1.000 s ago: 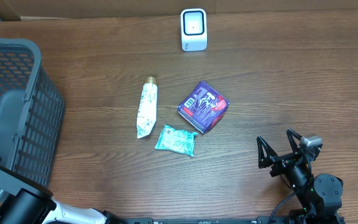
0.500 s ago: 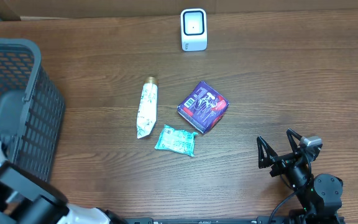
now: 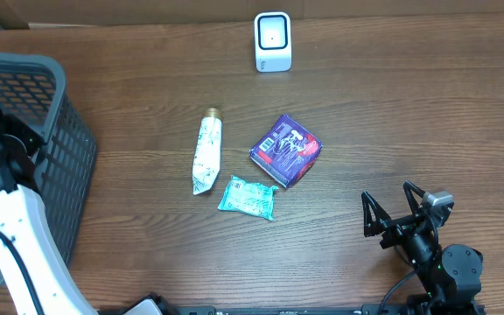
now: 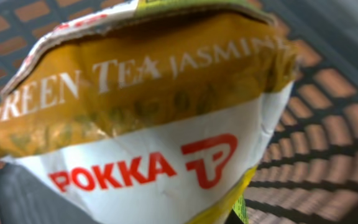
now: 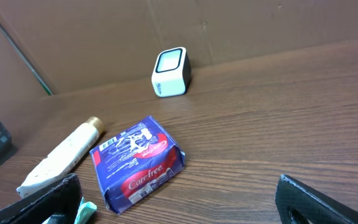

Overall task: Scan the item barcode
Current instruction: 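Grasp the yellow Pokka green tea pouch in the basket with left gripper, then carry the yellow pouch out and drop it beside the white bottle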

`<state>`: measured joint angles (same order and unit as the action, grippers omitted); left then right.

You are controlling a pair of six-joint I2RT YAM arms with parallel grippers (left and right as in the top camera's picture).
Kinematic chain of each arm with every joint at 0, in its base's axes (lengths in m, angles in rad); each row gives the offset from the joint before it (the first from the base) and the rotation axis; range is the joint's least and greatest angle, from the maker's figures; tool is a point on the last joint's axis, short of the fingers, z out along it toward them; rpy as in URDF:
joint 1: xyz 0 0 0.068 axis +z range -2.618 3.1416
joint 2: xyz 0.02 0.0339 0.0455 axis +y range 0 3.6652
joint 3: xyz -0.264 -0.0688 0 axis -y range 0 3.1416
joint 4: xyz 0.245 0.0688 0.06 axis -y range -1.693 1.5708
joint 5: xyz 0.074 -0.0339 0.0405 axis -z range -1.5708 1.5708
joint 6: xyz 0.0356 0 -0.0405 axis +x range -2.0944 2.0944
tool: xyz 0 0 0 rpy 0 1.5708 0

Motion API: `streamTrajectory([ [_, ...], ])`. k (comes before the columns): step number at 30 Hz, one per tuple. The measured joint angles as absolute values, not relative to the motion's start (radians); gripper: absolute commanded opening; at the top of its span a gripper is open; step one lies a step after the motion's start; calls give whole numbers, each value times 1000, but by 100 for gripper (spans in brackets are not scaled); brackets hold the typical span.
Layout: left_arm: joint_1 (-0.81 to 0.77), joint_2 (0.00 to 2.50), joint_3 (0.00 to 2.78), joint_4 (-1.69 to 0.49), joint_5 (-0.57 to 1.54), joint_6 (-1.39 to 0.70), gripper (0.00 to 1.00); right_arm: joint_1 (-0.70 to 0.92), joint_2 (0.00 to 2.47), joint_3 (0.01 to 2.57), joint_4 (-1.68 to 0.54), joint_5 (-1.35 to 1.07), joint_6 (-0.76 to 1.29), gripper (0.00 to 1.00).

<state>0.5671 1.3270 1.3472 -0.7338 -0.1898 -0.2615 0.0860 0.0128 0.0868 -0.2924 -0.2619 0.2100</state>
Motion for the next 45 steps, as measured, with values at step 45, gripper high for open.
streamTrajectory([
  [45,-157,1461,1275,-980,207,3,4,86,13,87,-292,-262,209,100],
])
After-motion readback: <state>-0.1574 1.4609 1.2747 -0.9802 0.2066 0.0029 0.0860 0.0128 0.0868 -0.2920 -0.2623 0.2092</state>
